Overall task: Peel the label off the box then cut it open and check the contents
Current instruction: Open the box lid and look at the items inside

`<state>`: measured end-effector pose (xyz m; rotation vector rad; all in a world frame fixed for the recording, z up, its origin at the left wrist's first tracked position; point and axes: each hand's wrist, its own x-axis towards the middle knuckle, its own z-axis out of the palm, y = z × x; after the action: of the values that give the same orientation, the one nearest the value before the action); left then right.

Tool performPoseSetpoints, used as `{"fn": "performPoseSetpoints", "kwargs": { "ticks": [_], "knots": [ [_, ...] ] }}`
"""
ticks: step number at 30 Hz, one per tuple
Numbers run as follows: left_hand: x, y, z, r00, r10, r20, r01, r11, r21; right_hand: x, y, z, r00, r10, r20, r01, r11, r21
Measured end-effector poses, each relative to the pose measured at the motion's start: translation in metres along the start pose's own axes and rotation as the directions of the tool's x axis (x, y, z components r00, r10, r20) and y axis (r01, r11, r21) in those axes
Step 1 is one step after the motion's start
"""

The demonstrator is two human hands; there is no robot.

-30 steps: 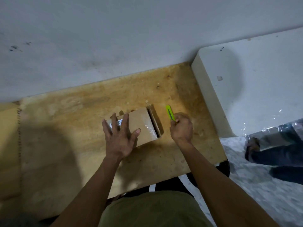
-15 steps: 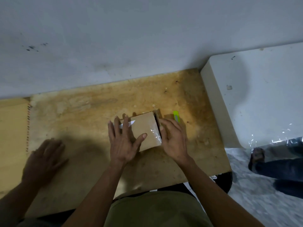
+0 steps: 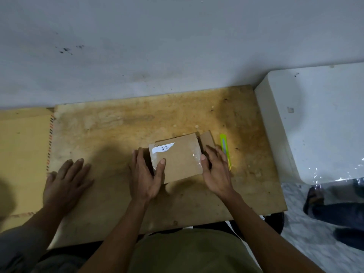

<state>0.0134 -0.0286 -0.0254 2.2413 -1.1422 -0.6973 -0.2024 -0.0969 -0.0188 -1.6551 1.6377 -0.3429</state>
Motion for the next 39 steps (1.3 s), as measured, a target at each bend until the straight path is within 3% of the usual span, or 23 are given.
{"fn": "performPoseSetpoints", "kwargs": {
  "ticks": [8, 22, 32, 39],
  "knots": [
    [-0.012, 0.002, 0.002, 1.000, 0.008, -0.008, -0.009, 0.997, -0.072, -0.008, -0.004, 0.002, 0.996, 0.076, 0.040, -0.080, 0.991, 0.108],
    [-0.036, 0.010, -0.020, 0.998, -0.007, 0.070, 0.021, 0.980, -0.200, -0.045, -0.044, -0.025, 0.989, 0.030, 0.142, -0.082, 0.923, 0.376],
    [-0.043, 0.027, -0.027, 0.988, -0.148, 0.050, 0.156, 0.942, -0.296, -0.047, -0.033, -0.019, 0.987, 0.023, 0.161, -0.082, 0.925, 0.370],
    [-0.013, 0.036, -0.032, 0.991, -0.135, -0.025, 0.116, 0.923, -0.367, -0.014, -0.048, -0.022, 0.991, -0.026, 0.128, -0.022, 0.932, 0.361]
  ]
}}
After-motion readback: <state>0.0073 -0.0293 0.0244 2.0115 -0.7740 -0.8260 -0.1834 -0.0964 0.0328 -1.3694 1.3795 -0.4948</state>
